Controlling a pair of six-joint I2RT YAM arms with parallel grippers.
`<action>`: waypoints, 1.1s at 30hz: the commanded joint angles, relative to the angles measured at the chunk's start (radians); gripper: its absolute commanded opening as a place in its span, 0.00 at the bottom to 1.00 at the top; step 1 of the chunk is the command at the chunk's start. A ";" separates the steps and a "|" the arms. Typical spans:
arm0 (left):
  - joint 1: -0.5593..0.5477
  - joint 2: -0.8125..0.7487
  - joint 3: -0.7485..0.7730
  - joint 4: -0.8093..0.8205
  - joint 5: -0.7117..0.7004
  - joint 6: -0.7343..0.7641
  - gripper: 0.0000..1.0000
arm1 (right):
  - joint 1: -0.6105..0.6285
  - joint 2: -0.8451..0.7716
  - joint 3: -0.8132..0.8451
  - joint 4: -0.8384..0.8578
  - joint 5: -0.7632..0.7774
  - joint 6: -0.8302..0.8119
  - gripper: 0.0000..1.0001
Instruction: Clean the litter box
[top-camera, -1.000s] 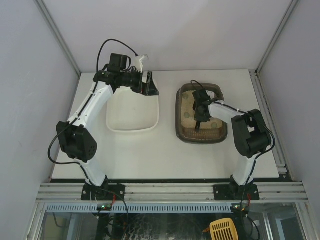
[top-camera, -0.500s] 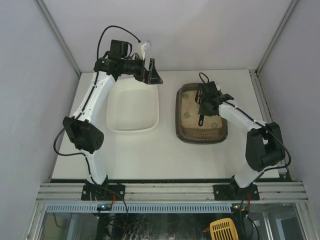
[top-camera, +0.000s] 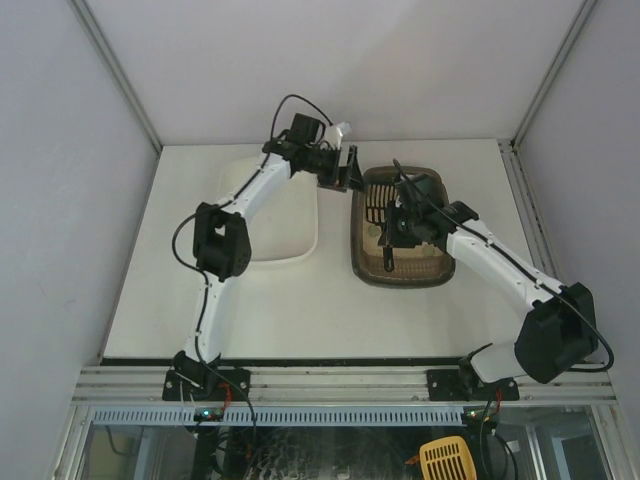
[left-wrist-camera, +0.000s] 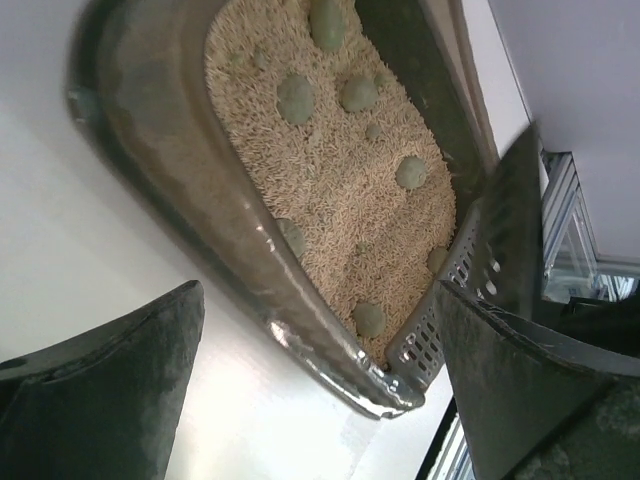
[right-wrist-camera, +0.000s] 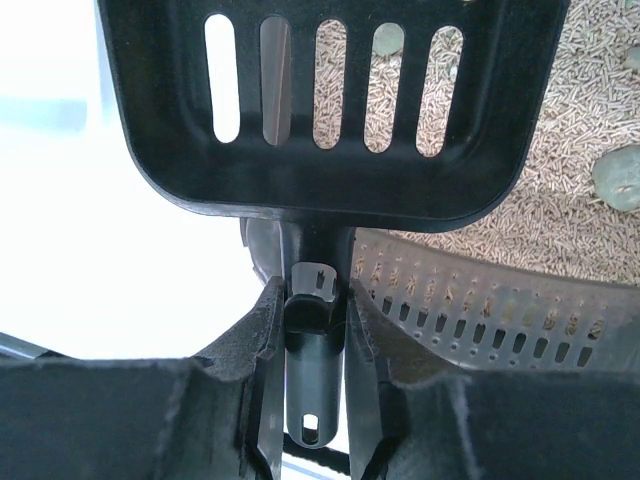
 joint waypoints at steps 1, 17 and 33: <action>-0.045 0.008 0.087 0.118 0.005 -0.053 1.00 | 0.010 -0.066 -0.022 0.005 -0.019 -0.003 0.00; -0.071 -0.062 0.033 0.084 -0.028 0.033 1.00 | 0.024 -0.103 -0.049 -0.038 0.023 -0.033 0.00; -0.070 -0.101 -0.050 0.103 0.134 -0.036 1.00 | 0.049 -0.078 -0.058 0.000 -0.018 -0.036 0.00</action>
